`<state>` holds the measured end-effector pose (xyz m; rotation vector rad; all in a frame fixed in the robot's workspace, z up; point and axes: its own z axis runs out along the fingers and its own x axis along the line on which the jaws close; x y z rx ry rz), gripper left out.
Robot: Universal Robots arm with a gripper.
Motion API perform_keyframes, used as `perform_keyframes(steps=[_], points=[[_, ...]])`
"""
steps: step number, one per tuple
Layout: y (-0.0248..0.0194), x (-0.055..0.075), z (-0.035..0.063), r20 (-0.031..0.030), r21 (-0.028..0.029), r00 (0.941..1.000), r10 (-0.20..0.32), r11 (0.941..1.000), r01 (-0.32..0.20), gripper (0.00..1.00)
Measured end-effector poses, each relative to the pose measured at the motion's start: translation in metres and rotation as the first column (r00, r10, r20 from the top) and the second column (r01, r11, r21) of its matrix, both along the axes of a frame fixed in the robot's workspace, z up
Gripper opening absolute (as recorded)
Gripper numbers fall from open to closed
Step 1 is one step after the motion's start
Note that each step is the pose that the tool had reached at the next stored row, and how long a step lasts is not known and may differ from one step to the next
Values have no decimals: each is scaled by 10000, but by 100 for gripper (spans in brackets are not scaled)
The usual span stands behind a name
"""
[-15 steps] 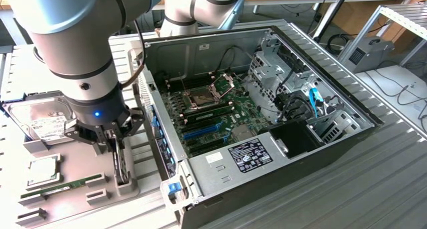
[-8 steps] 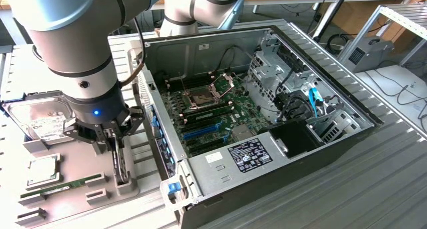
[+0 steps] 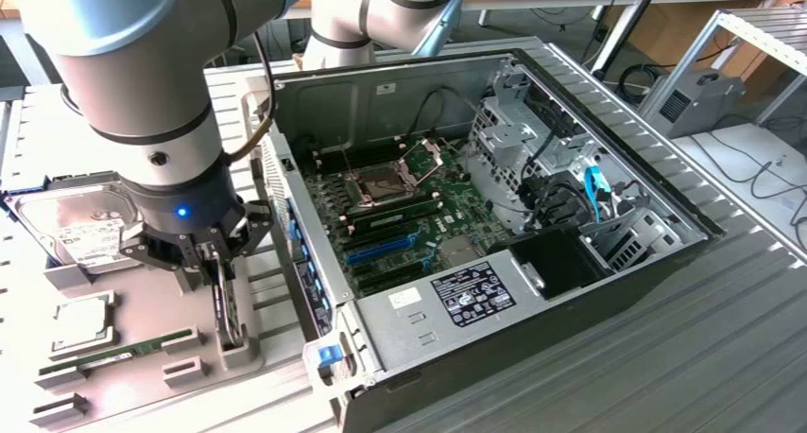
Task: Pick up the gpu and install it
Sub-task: 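Pick up the gpu and move the gpu toward the slot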
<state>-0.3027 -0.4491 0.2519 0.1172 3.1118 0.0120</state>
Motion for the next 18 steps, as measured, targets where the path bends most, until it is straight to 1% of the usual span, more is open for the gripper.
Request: perform_keyframes(steps=[18], points=[[0,0,68,-1,-1,10000,0,10000,0,26]])
